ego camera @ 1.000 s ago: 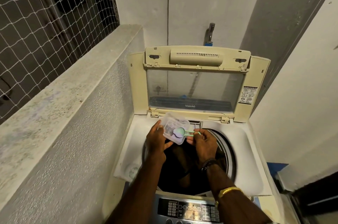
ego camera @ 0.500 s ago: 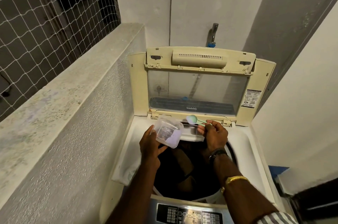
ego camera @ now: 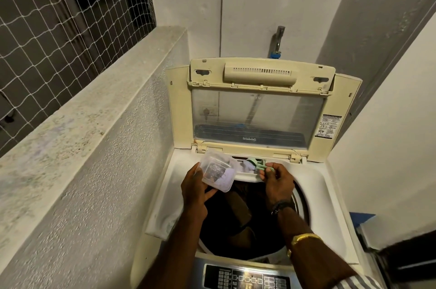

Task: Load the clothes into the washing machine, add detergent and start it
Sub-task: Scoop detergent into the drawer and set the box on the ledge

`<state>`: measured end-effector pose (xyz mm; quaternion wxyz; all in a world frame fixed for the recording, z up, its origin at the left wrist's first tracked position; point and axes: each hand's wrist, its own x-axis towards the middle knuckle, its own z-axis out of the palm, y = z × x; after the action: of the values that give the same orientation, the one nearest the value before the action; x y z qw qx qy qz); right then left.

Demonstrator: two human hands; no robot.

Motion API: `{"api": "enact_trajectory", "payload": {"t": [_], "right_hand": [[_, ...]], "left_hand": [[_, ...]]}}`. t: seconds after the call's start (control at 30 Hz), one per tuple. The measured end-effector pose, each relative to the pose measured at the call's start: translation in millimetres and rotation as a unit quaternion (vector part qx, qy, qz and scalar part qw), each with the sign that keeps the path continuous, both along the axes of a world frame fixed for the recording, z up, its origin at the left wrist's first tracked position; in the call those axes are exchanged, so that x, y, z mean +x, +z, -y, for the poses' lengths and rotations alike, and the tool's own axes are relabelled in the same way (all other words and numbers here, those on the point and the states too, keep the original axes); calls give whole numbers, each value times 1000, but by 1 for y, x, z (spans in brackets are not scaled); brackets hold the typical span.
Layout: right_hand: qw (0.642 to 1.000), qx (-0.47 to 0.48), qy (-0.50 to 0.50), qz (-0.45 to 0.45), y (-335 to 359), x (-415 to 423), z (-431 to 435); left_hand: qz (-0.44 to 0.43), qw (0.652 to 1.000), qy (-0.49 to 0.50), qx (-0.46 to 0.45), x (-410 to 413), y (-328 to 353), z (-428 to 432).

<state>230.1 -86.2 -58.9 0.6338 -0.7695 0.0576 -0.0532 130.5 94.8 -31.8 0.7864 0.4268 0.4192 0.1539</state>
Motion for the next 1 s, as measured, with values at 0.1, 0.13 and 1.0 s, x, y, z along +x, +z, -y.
{"api": "enact_trajectory", "payload": {"t": [0.1,0.13,1.0], "right_hand": [[999,-27,19,3,-3,0,1],[999,-30,24,5,-4,0,2],[966,215,133,-47,23,2,-11]], "left_hand": [[2,1000,-1,4,0,0,0],[5,1000,-2,6,-1,-1,0],[41,998,-38,25,2,7,4]]}}
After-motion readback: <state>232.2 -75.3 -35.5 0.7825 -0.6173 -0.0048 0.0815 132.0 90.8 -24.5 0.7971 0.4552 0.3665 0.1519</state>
